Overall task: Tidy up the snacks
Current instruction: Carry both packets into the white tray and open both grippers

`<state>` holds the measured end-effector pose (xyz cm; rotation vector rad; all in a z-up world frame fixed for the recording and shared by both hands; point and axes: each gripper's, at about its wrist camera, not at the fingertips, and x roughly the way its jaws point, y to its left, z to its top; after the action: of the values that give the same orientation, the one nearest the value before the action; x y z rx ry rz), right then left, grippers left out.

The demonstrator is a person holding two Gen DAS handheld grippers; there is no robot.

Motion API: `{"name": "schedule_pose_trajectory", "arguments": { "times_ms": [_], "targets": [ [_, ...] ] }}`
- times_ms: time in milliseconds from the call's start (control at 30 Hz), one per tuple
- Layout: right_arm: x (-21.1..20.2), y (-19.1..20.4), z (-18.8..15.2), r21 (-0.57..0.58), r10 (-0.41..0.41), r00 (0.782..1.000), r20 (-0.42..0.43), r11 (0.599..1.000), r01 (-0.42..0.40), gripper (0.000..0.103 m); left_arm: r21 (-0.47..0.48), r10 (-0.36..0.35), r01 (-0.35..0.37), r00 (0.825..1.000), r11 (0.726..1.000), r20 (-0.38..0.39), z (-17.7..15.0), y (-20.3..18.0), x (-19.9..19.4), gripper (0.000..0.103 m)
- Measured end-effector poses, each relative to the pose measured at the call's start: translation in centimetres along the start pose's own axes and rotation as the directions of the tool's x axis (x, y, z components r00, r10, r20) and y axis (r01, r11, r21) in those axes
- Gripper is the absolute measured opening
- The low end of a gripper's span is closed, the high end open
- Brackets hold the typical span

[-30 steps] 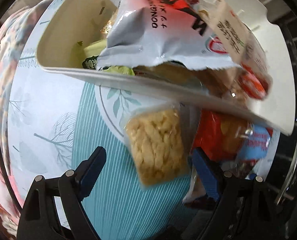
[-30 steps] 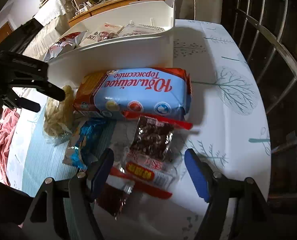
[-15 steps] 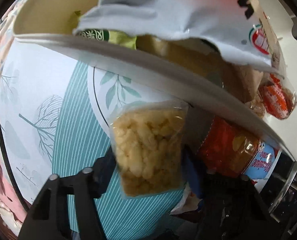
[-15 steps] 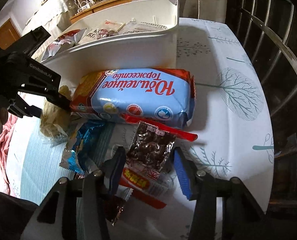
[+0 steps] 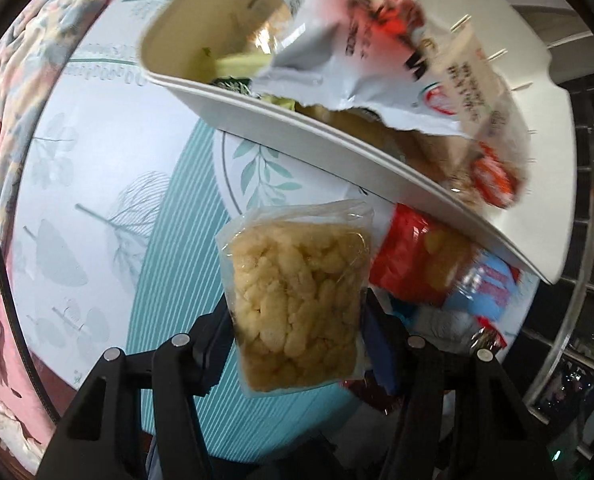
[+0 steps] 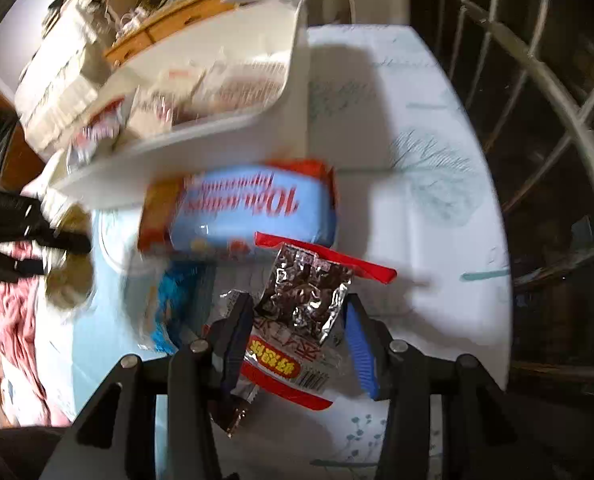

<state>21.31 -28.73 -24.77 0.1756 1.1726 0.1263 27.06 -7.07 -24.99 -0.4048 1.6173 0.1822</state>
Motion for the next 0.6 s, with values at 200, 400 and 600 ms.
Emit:
{"name": "schedule_pose_trajectory", "arguments": {
  "times_ms": [200, 400, 600],
  "targets": [
    [-3.5, 0.2, 3.1, 0.012, -0.001, 0.994, 0.106, 1.0, 0.0, 0.046, 0.005, 0.008, -0.008, 1.0, 1.0, -0.006, -0.3, 1.7, -4.8, 0.058],
    [-6.2, 1.5, 7.0, -0.023, 0.048, 0.974, 0.222, 0.999, -0.044, 0.046, 0.032, -0.027, 0.026, 0.999, 0.999, 0.04, -0.4, -0.4, -9.1, 0.058],
    [-7.3, 3.9, 9.5, -0.111, 0.097, 0.94, 0.327, 0.992, -0.064, 0.047, 0.084, -0.158, 0.145, 0.972, 0.986, 0.174, 1.1, -1.9, -12.6, 0.058]
  ]
}}
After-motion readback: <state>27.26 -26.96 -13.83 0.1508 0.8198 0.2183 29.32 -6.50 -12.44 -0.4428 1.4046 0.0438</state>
